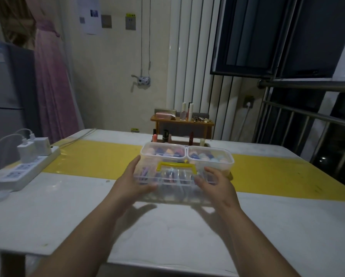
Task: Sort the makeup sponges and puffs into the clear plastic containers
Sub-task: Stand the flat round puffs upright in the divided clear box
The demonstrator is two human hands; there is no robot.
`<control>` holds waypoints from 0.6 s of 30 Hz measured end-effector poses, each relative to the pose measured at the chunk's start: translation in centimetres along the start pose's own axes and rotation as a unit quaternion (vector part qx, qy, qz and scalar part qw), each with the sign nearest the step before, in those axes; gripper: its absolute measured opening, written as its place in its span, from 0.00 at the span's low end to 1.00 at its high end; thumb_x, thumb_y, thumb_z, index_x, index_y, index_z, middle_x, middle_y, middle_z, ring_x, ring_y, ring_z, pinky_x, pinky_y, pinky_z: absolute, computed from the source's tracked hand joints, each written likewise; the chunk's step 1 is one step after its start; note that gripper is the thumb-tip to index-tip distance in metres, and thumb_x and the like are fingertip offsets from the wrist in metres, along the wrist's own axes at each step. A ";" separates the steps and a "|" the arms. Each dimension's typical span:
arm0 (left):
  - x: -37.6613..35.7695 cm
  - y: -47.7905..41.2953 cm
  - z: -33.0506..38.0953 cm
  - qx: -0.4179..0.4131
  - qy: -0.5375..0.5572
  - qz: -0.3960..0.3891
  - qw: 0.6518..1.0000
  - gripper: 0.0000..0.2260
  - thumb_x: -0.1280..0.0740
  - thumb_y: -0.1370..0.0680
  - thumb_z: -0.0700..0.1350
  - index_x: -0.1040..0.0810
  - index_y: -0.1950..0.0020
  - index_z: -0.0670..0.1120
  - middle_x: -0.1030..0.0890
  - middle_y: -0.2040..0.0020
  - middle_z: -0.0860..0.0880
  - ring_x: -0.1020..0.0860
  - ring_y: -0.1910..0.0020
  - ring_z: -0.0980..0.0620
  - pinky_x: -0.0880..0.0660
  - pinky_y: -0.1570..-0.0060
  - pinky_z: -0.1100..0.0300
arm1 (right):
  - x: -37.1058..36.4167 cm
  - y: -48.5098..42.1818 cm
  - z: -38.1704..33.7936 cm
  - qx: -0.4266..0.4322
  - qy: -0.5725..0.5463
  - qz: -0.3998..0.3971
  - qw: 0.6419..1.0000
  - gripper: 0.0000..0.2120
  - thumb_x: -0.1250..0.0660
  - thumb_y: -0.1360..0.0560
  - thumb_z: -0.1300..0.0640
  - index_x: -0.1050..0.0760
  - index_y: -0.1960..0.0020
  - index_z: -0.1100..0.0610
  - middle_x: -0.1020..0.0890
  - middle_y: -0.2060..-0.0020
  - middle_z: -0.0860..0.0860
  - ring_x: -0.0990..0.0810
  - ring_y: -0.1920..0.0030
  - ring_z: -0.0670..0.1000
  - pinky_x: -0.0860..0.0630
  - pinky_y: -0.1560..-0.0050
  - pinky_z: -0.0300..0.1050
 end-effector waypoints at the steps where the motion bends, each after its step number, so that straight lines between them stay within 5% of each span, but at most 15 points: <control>1: -0.1 0.3 0.3 -0.013 -0.036 0.014 0.999 0.44 0.19 0.33 0.44 0.39 0.23 0.59 0.26 0.41 0.55 0.22 0.47 0.51 0.22 0.54 0.58 | 0.0 0.3 -0.1 0.000 0.002 -0.006 1.000 0.27 0.24 0.29 0.45 0.26 0.33 0.50 0.23 0.42 0.46 0.23 0.43 0.50 0.23 0.44 0.48; 6: 0.1 0.2 1.3 -0.029 -0.080 0.090 0.992 0.46 0.18 0.35 0.48 0.40 0.22 0.53 0.26 0.30 0.48 0.23 0.38 0.46 0.24 0.44 0.51 | 0.6 0.3 -1.6 0.028 -0.009 0.020 0.999 0.27 0.22 0.31 0.47 0.26 0.35 0.49 0.27 0.43 0.44 0.26 0.42 0.49 0.26 0.46 0.46; 11: 0.4 -2.1 4.0 -0.091 -0.051 0.110 0.988 0.23 0.20 0.33 0.49 0.21 0.40 0.54 0.17 0.49 0.57 0.20 0.49 0.55 0.24 0.52 0.56 | 1.4 -1.8 -3.6 0.072 -0.023 0.066 0.995 0.24 0.23 0.31 0.45 0.27 0.39 0.46 0.25 0.42 0.43 0.25 0.44 0.48 0.24 0.47 0.48; 18: -1.6 -7.8 6.0 -0.090 -0.015 0.116 0.989 0.22 0.21 0.31 0.48 0.21 0.39 0.50 0.17 0.48 0.54 0.19 0.49 0.52 0.21 0.53 0.55 | 1.8 -7.2 -5.2 0.068 -0.016 0.088 0.994 0.19 0.24 0.30 0.43 0.28 0.46 0.46 0.25 0.45 0.46 0.24 0.48 0.52 0.26 0.56 0.45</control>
Point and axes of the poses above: each hand's wrist, its own y-axis away from the middle knuckle, its own x-axis out of the back of the hand, z = x × y, the point moved 2 cm from there along -y, towards the middle knuckle
